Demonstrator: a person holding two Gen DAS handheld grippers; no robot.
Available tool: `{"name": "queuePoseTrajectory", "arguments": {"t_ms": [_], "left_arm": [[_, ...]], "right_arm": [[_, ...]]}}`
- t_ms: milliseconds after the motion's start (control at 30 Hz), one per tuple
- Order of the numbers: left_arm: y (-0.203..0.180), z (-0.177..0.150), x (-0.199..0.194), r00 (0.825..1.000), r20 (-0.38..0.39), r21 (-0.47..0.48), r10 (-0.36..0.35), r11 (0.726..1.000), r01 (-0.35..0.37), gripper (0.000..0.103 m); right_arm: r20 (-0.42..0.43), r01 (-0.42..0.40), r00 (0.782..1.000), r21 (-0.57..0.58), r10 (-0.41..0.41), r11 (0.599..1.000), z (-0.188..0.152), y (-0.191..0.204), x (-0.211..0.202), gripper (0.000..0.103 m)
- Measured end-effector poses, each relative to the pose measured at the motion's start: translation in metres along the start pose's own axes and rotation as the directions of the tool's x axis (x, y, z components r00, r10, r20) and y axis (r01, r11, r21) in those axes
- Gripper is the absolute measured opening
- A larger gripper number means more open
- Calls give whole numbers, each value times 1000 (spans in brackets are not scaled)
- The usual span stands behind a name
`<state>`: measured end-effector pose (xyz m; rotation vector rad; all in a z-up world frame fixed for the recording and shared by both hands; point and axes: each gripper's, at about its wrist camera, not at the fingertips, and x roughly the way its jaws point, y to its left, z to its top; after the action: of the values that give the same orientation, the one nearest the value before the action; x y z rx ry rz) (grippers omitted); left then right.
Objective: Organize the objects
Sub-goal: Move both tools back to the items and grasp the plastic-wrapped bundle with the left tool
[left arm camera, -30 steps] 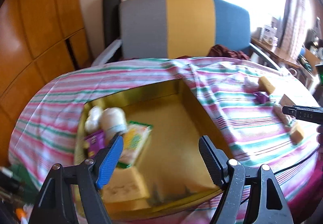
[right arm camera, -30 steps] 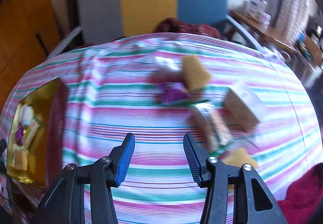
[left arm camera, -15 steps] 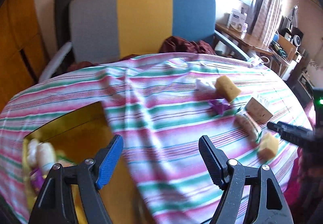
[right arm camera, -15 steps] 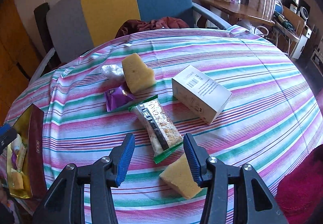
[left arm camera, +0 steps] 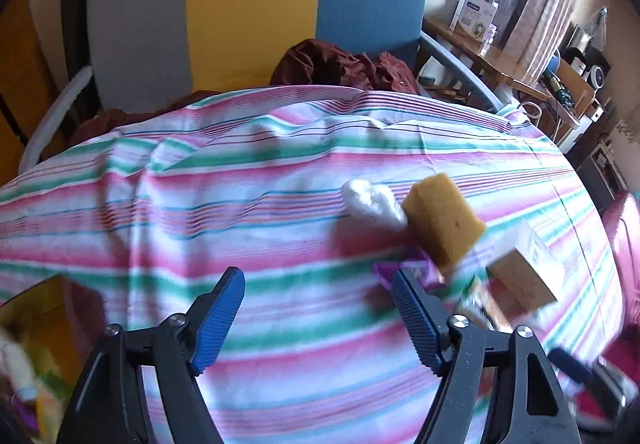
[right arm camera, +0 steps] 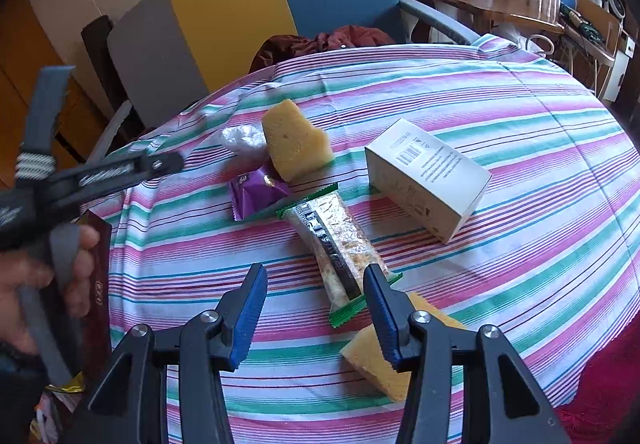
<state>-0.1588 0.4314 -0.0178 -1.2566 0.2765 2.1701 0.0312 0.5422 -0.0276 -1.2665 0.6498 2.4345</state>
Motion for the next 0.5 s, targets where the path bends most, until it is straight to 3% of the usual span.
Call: {"name": "queuePoseTrajectory", "arguments": {"t_ms": [367, 500], "left_arm": [[-18, 43, 72, 999, -32, -22, -20, 1000, 19, 74], [-21, 48, 91, 998, -44, -36, -48, 998, 47, 66]], "right_arm": [[-25, -57, 998, 41, 58, 998, 0, -9, 5, 50], [-26, -57, 998, 53, 59, 997, 0, -10, 6, 50]]}}
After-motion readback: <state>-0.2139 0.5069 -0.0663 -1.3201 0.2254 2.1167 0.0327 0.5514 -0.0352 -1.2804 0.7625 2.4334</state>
